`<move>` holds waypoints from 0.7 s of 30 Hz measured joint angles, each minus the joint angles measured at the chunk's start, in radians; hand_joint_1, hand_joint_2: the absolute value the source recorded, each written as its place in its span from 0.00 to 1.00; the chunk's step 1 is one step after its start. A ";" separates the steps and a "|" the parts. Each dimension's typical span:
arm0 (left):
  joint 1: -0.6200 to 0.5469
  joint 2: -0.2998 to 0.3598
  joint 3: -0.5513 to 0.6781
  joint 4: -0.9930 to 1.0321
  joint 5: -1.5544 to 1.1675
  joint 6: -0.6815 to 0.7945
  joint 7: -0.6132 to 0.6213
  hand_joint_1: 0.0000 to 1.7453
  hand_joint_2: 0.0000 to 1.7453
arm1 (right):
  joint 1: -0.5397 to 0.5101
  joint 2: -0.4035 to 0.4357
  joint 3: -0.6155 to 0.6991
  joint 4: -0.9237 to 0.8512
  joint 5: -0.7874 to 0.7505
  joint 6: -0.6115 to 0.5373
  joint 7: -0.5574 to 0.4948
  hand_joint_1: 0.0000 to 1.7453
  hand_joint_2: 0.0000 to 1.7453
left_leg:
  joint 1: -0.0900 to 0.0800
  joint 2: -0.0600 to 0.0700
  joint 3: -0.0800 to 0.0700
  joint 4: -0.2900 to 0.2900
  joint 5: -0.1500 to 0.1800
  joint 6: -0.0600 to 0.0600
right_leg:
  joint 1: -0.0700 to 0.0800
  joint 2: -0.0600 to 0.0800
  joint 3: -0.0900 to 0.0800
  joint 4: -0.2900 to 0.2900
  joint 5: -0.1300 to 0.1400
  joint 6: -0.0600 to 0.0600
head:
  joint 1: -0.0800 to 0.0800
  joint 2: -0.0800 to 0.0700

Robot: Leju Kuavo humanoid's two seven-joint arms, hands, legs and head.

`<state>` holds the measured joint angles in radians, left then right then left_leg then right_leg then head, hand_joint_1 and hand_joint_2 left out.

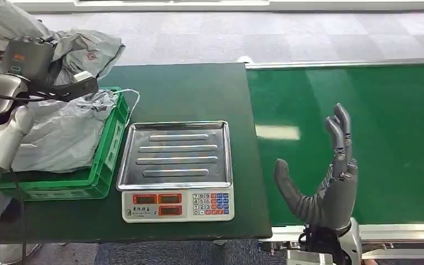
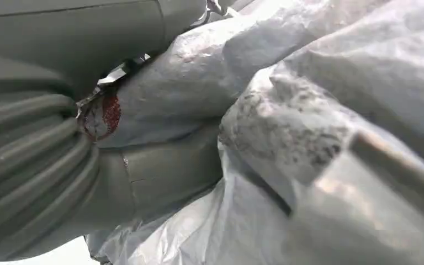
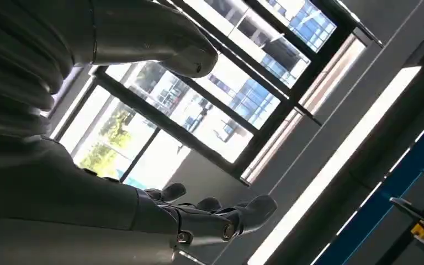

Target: Moved the parcel from conveyor to table for the left to box.

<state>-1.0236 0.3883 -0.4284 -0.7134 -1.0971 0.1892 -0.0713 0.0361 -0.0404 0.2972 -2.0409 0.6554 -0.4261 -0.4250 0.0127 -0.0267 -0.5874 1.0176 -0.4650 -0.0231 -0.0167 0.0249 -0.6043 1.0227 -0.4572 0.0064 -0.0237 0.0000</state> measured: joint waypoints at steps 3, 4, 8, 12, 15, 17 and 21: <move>-0.003 0.002 0.007 0.017 0.000 0.006 0.000 1.00 1.00 | 0.000 -0.002 0.000 0.000 0.000 0.000 0.000 0.00 1.00 | 0.000 0.000 0.000 0.000 0.000 0.000 | 0.000 0.000 0.000 0.000 0.000 0.000 | 0.000 0.000; -0.003 0.002 0.007 0.022 0.000 0.006 0.000 1.00 1.00 | 0.000 -0.003 0.000 0.000 0.000 0.000 0.000 0.00 1.00 | 0.000 0.000 0.000 0.000 0.000 0.000 | 0.000 0.000 0.000 0.000 0.000 0.000 | 0.000 0.000; -0.005 0.002 0.007 0.034 0.000 0.006 0.000 1.00 1.00 | 0.000 -0.003 0.000 0.000 0.000 0.000 0.000 0.00 1.00 | 0.000 0.000 0.000 0.000 0.000 0.000 | 0.000 0.000 0.000 0.000 0.000 0.000 | 0.000 0.000; -0.006 0.002 0.007 0.042 0.000 0.006 0.000 1.00 1.00 | 0.000 -0.004 0.000 0.000 0.000 0.000 0.000 0.00 1.00 | 0.000 0.000 0.000 0.000 0.000 0.000 | 0.000 0.000 0.000 0.000 0.000 0.000 | 0.000 0.000; -0.006 0.002 0.007 0.046 0.000 0.006 0.008 1.00 1.00 | 0.000 -0.004 0.000 0.000 0.000 0.000 0.000 0.00 1.00 | 0.000 0.000 0.000 0.000 0.000 0.000 | 0.000 0.000 0.000 0.000 0.000 0.000 | 0.000 0.000; -0.007 0.002 0.013 0.056 -0.011 0.004 0.030 1.00 1.00 | 0.000 -0.004 0.000 0.000 0.005 0.006 0.004 0.00 1.00 | 0.000 0.001 0.000 0.000 0.000 0.000 | 0.000 0.000 0.000 0.000 0.000 0.000 | 0.000 0.000; -0.010 0.002 0.034 0.089 -0.030 0.006 0.031 1.00 1.00 | 0.000 -0.004 0.000 -0.002 0.012 0.010 0.014 0.00 1.00 | 0.000 0.001 0.000 0.000 0.000 0.000 | 0.000 0.000 0.000 0.000 0.000 0.000 | 0.000 0.000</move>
